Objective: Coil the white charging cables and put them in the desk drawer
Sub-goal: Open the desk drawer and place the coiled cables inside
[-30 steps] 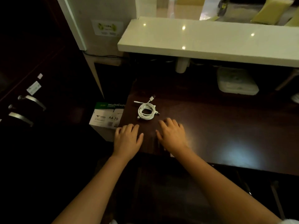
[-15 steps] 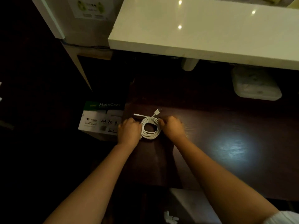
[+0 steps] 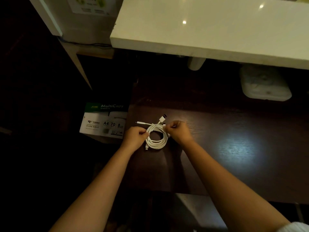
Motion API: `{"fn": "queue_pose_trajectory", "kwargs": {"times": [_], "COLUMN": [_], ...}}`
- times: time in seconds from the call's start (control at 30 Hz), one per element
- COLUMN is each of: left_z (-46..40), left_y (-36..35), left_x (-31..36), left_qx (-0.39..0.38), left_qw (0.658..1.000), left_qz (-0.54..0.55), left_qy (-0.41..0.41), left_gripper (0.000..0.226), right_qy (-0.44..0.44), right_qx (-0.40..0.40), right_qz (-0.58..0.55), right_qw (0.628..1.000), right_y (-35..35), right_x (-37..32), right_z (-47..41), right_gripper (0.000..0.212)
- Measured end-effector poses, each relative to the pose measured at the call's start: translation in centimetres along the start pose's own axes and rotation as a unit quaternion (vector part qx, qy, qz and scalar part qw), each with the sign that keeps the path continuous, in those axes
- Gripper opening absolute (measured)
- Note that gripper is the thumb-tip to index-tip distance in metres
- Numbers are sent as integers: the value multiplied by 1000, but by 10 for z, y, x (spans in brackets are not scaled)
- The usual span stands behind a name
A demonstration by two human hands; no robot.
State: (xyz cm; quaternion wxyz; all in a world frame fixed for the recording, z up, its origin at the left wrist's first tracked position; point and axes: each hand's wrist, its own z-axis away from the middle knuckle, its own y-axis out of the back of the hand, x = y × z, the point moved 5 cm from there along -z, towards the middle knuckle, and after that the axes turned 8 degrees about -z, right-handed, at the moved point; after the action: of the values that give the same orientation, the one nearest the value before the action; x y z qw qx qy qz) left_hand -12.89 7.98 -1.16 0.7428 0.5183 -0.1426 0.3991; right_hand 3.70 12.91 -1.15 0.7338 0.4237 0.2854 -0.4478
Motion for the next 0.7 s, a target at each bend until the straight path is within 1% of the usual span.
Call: {"fn": "queue_pose_trajectory", "kwargs": {"times": [0.1, 0.17, 0.27, 0.33, 0.43, 0.57, 0.67, 0.7], "left_z": [5, 9, 21, 29, 41, 58, 72, 77], "left_y": [-1, -5, -13, -18, -26, -37, -44, -47], "left_x": [-3, -6, -10, -12, -13, -16, -17, -16], "left_qx": [-11, -32, -60, -64, -76, -100, -108, -110], "left_qw": [999, 993, 970, 958, 947, 937, 935, 934], "left_qz": [32, 98, 209, 249, 280, 310, 316, 319], "left_qy": [20, 55, 109, 126, 134, 127, 118, 114], "left_gripper": [13, 17, 24, 29, 31, 29, 26, 25], "right_qy": [-16, -7, 18, 32, 39, 43, 33, 23], "right_qx": [-14, -23, -39, -65, -104, -144, -153, -153], "right_qz": [-55, -68, -73, -95, -111, -95, -136, -157], "right_qw": [998, 997, 996, 993, 988, 984, 978, 975], "right_y": [-1, -1, 3, 7, 11, 16, 20, 21], "right_x": [6, 7, 6, 4, 7, 23, 36, 40], "right_z": [7, 12, 21, 30, 44, 63, 77, 82], "right_gripper": [21, 19, 19, 18, 7, 16, 6, 6]}}
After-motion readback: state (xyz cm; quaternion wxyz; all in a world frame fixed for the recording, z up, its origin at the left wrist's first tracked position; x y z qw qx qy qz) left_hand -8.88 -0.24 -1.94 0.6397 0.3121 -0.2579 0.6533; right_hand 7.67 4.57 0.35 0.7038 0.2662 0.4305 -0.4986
